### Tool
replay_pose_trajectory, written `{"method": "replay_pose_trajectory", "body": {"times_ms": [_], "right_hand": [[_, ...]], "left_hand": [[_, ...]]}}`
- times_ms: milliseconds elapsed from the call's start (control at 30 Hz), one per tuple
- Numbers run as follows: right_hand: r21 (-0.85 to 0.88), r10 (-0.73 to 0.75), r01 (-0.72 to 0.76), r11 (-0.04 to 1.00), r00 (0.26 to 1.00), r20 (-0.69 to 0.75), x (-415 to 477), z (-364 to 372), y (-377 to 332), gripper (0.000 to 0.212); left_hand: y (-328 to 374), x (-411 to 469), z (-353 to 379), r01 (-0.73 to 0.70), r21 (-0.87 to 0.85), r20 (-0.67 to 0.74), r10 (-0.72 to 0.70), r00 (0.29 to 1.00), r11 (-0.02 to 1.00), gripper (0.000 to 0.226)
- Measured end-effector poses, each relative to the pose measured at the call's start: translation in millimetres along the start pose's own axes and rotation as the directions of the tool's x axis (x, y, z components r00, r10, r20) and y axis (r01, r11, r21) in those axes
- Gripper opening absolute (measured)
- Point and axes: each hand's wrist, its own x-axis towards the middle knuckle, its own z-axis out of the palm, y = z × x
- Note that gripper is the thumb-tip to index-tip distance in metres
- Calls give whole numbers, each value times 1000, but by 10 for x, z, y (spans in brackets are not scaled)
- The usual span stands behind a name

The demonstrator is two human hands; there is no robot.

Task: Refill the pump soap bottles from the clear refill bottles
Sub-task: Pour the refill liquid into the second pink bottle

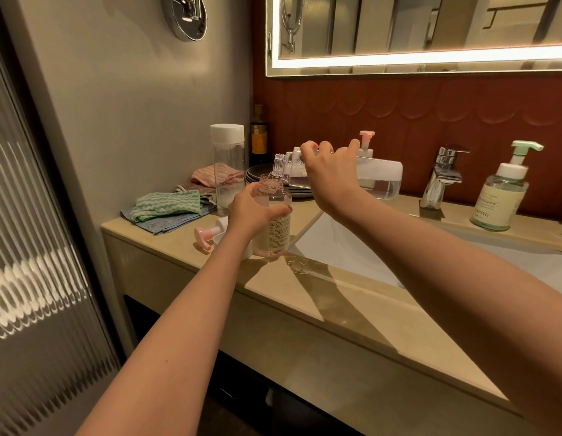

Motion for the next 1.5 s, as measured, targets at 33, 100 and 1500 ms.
{"method": "replay_pose_trajectory", "body": {"times_ms": [33, 100, 1500], "right_hand": [[-1, 1, -1, 1000, 1000, 1, -1, 2, 1, 62], [-3, 2, -2, 1000, 1000, 1, 1, 10, 5, 62], [-10, 6, -6, 1000, 1000, 0, 10, 0, -5, 63]], "left_hand": [[-1, 2, -1, -1, -1, 1, 1, 1000, 1000, 79], [-2, 3, 2, -2, -3, 2, 2, 1000, 1000, 81], [9, -4, 4, 6, 5, 0, -6, 1000, 1000, 82]]}}
